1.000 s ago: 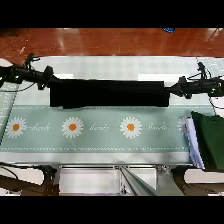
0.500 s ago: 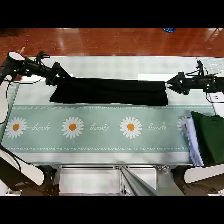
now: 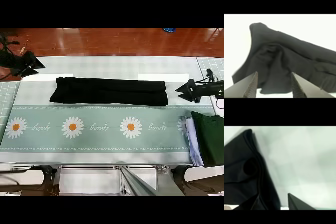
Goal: Fold the shirts.
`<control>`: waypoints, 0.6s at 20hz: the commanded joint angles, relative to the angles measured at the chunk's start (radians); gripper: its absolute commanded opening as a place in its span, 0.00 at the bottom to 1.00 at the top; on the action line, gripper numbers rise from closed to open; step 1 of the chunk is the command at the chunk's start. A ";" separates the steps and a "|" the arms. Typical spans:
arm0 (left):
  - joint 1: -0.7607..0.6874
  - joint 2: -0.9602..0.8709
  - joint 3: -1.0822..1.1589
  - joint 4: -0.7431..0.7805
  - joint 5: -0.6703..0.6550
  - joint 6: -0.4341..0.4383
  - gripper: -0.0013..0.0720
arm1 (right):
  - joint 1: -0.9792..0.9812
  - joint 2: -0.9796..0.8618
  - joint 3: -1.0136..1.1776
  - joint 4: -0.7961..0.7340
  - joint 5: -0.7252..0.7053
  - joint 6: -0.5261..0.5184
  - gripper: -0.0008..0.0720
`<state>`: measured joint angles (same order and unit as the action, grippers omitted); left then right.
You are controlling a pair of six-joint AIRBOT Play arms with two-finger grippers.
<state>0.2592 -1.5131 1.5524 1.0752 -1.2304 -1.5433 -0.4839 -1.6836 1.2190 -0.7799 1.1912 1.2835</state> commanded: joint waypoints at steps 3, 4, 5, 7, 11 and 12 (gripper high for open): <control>-0.196 0.395 -0.377 0.051 0.280 -0.010 0.71 | 0.121 -0.046 -0.045 0.090 -0.098 -0.013 0.58; -0.232 0.421 -0.411 0.051 0.278 -0.011 0.71 | 0.142 -0.060 -0.043 0.122 -0.117 -0.025 0.58; -0.268 0.435 -0.434 0.051 0.277 -0.011 0.71 | 0.164 -0.077 -0.037 0.138 -0.130 -0.025 0.58; -0.338 0.428 -0.445 0.051 0.278 -0.010 0.71 | 0.203 -0.109 -0.017 0.162 -0.131 -0.025 0.56; -0.444 0.375 -0.444 0.051 0.319 -0.002 0.71 | 0.258 -0.111 0.032 0.166 -0.089 -0.054 0.04; -0.464 0.360 -0.444 0.051 0.322 -0.001 0.70 | 0.257 -0.096 0.045 0.165 -0.052 -0.055 0.04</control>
<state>-0.1329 -1.1313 1.1225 1.1236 -0.9386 -1.5513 -0.2550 -1.7847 1.2320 -0.6319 1.0832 1.2484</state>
